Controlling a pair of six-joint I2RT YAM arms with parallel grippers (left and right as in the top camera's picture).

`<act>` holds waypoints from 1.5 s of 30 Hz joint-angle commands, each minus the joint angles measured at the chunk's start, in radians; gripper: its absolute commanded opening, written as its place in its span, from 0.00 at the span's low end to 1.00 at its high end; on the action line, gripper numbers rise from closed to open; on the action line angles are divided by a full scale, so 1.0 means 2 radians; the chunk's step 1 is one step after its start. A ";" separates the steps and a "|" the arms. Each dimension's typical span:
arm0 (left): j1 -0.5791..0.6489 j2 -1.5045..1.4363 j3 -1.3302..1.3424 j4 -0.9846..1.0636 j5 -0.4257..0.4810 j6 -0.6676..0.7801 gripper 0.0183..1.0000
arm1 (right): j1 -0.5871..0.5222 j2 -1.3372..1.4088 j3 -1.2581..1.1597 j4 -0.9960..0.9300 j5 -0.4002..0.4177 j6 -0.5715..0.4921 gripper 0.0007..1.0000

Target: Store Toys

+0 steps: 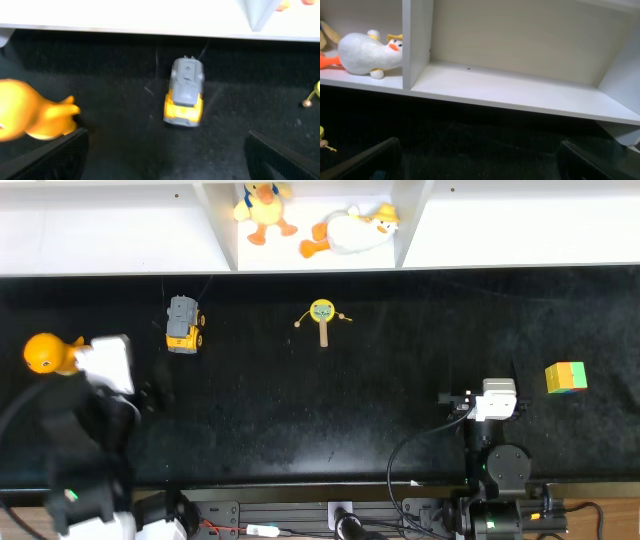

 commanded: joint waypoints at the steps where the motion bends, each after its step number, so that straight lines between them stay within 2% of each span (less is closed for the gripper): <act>1: 0.100 0.084 0.078 -0.027 0.161 0.140 0.99 | -0.003 -0.003 -0.007 0.002 -0.003 0.006 1.00; 3: 0.158 0.116 0.105 -0.046 0.214 0.186 0.99 | -0.003 -0.003 -0.007 0.002 -0.003 0.006 1.00; 7: 0.266 0.163 0.152 -0.100 0.262 0.254 0.99 | -0.003 -0.003 -0.007 0.002 -0.003 0.006 1.00; 12: 0.357 0.180 0.162 -0.111 0.272 0.287 1.00 | -0.003 -0.003 -0.007 0.002 -0.003 0.006 1.00; 16: 0.405 0.197 0.162 -0.117 0.272 0.283 1.00 | -0.003 -0.003 -0.007 0.002 -0.003 0.006 1.00; 19: 0.433 0.216 0.162 -0.117 0.288 0.283 1.00 | -0.003 -0.003 -0.007 0.002 -0.003 0.006 1.00; 28: 0.379 0.325 0.162 -0.008 0.279 0.287 1.00 | -0.003 -0.003 -0.007 0.002 -0.003 0.006 1.00; 30: 0.357 0.344 0.162 0.014 0.262 0.283 1.00 | -0.003 -0.003 -0.007 0.002 -0.003 0.006 1.00; 34: 0.324 0.374 0.162 0.053 0.196 0.243 1.00 | -0.003 -0.003 -0.007 0.002 -0.003 0.006 1.00; 45: 0.311 0.421 0.162 0.057 0.150 0.240 1.00 | -0.003 -0.003 -0.007 0.002 -0.003 0.006 1.00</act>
